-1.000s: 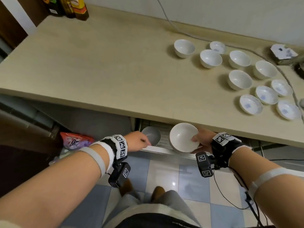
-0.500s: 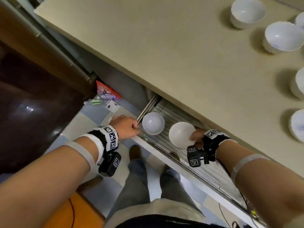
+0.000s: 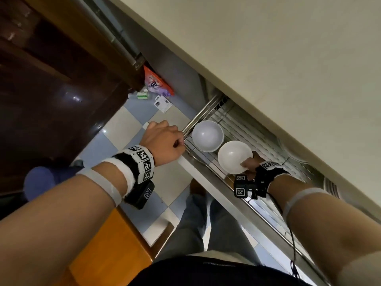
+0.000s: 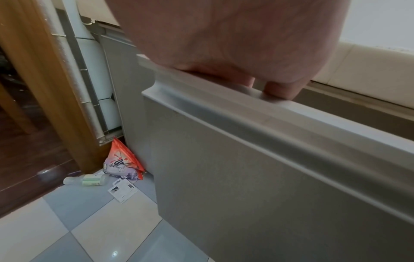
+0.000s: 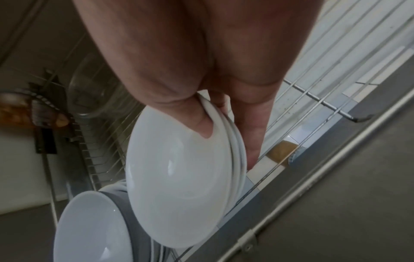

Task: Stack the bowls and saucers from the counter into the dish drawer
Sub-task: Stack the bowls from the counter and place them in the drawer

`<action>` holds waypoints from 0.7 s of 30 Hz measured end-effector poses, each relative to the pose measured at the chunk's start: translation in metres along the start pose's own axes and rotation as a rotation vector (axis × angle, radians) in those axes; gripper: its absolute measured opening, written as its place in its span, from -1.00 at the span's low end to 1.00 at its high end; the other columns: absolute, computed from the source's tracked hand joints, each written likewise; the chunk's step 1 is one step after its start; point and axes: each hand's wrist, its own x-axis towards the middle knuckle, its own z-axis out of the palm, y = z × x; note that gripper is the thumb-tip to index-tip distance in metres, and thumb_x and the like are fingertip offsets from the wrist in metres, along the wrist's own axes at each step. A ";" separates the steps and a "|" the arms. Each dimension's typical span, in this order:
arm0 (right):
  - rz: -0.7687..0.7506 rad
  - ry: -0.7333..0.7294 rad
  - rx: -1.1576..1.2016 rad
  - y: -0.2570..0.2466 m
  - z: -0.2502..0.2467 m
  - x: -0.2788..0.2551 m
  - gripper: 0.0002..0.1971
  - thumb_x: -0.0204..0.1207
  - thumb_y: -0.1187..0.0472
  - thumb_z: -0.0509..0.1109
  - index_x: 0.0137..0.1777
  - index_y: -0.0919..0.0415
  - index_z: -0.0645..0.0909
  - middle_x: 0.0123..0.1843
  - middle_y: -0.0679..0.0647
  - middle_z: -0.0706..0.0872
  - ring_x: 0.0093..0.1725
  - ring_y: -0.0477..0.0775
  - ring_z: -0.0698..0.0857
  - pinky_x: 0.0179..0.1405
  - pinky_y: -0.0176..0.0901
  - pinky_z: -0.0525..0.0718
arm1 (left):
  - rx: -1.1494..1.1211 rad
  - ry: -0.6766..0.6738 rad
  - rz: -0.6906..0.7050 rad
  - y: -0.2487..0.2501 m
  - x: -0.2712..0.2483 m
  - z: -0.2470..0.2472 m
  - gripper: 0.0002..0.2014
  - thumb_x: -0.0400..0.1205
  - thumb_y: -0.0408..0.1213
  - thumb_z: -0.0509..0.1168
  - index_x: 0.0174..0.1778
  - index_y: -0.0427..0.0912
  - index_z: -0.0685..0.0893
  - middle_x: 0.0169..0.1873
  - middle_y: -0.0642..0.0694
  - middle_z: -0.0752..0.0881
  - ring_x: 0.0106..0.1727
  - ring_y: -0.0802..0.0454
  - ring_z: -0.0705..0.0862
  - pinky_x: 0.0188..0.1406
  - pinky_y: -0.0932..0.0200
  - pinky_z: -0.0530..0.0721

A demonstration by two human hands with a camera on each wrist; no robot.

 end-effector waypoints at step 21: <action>0.028 0.042 -0.060 0.002 0.011 0.011 -0.50 0.64 0.37 0.24 0.59 0.25 0.35 0.15 0.33 0.62 -0.18 0.30 0.69 -0.20 0.12 0.72 | 0.011 -0.012 0.023 -0.005 0.005 0.003 -0.75 0.58 0.07 0.11 -0.15 0.17 0.70 -0.12 0.23 0.67 0.04 0.13 0.44 0.06 0.09 0.21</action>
